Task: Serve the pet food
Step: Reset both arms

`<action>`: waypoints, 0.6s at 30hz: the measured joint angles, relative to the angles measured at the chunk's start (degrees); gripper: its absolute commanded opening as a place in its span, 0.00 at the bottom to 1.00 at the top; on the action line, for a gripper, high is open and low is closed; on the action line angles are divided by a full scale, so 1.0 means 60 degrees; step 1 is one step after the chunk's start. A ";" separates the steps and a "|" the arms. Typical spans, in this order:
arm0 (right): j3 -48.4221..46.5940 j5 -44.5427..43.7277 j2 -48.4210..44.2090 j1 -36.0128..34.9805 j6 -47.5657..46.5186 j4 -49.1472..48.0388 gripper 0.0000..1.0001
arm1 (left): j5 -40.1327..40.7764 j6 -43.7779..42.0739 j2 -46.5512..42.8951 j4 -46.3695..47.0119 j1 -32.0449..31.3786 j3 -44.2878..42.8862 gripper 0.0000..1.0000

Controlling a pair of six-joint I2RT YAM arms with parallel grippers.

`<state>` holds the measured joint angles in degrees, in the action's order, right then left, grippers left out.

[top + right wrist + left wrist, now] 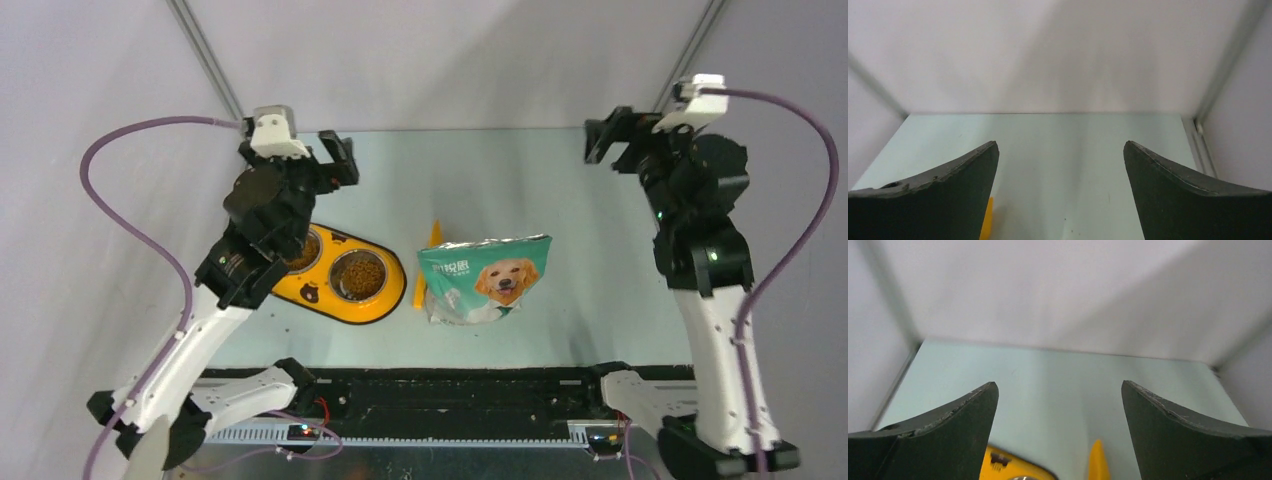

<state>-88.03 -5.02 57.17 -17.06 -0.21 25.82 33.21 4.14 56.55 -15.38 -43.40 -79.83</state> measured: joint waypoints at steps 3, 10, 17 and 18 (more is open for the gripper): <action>0.0463 0.0619 0.0408 0.2386 0.1683 -0.0084 0.99 | 0.0568 0.1781 -0.0022 -0.0962 0.1858 0.0790 0.99; 0.3512 0.1086 0.0885 0.4980 0.4197 0.0058 0.99 | 0.1071 0.4830 -0.0601 -0.3217 0.4277 0.3708 0.99; 0.6342 0.1155 0.0029 0.5151 0.4758 0.0076 0.99 | 0.1457 0.6135 -0.2626 -0.4135 0.4313 0.5446 0.99; 0.6539 0.1133 -0.0142 0.5151 0.4805 0.0084 1.00 | 0.1461 0.6233 -0.2838 -0.4153 0.4317 0.5526 0.99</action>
<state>-48.80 1.78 56.31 13.85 28.62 26.33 41.98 41.54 39.53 -40.29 -17.50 -46.68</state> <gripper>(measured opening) 0.993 0.994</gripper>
